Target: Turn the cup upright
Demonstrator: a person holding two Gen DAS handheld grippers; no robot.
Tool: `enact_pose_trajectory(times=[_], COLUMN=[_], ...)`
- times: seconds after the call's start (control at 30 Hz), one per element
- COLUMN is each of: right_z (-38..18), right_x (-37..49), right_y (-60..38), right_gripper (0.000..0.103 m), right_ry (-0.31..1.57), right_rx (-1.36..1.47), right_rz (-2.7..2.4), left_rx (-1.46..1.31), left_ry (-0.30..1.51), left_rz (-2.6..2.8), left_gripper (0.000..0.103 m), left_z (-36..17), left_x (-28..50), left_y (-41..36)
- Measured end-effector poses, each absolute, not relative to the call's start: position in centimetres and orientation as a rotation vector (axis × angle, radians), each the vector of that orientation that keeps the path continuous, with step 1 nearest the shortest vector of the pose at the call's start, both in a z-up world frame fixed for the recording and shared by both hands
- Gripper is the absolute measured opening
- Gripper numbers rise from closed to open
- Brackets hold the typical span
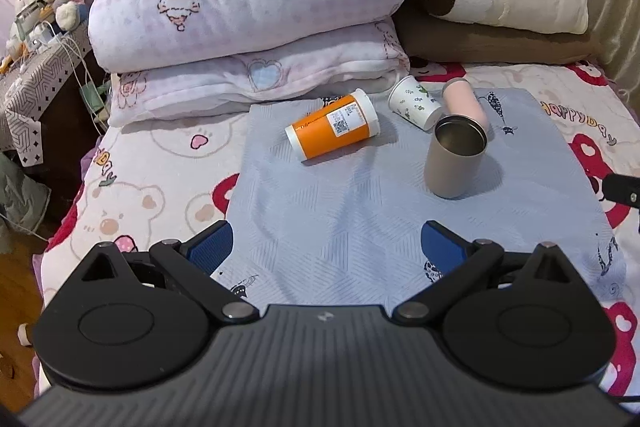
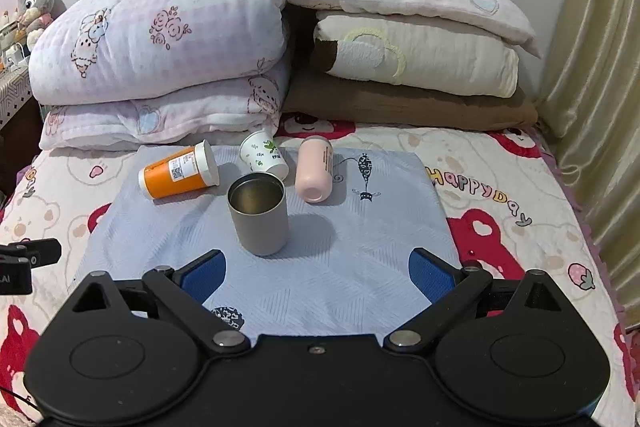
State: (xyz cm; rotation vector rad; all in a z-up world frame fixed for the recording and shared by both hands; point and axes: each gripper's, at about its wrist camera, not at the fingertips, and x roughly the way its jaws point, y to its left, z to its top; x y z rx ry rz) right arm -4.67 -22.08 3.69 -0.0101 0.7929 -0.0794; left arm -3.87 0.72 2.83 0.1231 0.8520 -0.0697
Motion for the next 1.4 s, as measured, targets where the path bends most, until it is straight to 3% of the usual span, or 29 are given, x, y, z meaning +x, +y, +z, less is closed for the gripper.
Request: enact_pose_trajectory(times=[1.4], right_z=[3.2], right_x=[-4.8], right_y=[-22.5], right_gripper=[0.100], right_ry=[0.783], right_rx=[-0.024], right_rz=[-0.128], left_rx=[0.189], left_ry=[0.874], left_rz=[-0.018], left_gripper=[0.102], left_z=[1.7], left_x=[-2.8], left_y=[0.8])
